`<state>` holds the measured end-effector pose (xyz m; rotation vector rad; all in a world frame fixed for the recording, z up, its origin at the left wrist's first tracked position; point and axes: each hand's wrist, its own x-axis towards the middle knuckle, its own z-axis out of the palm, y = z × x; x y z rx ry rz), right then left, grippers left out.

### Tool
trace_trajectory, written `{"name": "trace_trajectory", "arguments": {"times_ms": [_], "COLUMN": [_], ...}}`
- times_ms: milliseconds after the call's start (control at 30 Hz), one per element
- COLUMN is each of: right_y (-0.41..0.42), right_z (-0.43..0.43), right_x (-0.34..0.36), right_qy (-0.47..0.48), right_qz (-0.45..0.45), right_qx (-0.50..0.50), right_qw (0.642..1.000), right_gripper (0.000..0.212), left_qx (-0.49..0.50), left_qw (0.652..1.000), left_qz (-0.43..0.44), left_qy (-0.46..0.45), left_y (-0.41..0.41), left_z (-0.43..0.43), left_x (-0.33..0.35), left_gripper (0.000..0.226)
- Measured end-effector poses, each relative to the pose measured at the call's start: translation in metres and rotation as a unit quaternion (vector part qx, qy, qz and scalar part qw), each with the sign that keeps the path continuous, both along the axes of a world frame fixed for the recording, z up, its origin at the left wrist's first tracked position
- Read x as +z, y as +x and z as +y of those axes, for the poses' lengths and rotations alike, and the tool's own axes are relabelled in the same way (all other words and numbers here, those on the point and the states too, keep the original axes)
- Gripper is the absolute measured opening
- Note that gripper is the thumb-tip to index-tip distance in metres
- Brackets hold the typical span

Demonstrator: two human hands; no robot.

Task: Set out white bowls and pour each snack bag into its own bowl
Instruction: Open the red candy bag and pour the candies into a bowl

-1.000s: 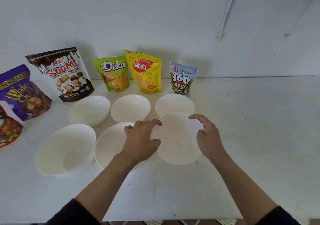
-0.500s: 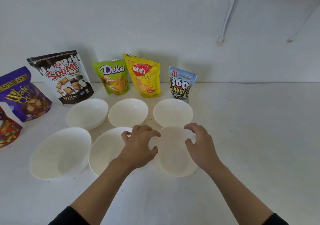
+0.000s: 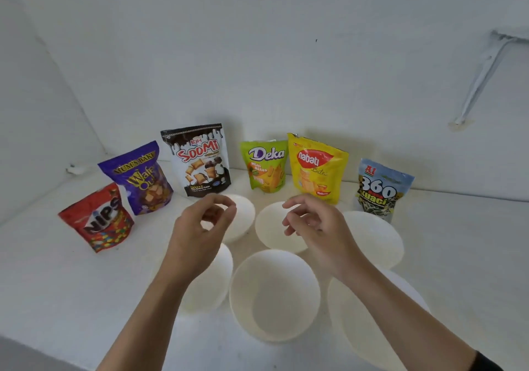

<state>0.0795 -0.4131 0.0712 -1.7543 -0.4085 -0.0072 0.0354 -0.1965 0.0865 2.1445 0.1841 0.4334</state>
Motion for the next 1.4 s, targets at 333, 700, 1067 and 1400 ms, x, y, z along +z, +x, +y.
{"name": "trace_trajectory", "arguments": {"times_ms": [333, 700, 1067, 1400], "right_y": [0.04, 0.069, 0.098, 0.075], "right_z": [0.193, 0.371, 0.425, 0.38], "right_x": [-0.003, -0.029, -0.059, -0.056], "right_qy": [-0.018, -0.111, -0.22, -0.237], "right_qz": [-0.031, -0.11, -0.196, -0.179], "right_qx": [0.094, 0.126, 0.131, 0.141], "right_qw": [0.995, 0.98, 0.947, 0.945], "right_gripper": [0.011, 0.016, 0.019, 0.015], "left_qx": [0.214, 0.22, 0.15, 0.038], "left_qw": [0.976, 0.975, 0.988, 0.981], "left_qz": [-0.029, 0.004, -0.016, 0.072], "left_qy": [0.023, -0.018, -0.042, -0.176], "left_y": [-0.006, 0.01, 0.028, 0.015], "left_z": [0.202, 0.322, 0.339, 0.334], "left_x": [-0.01, -0.066, -0.078, -0.064], "left_gripper": [0.011, 0.025, 0.022, 0.021]}}
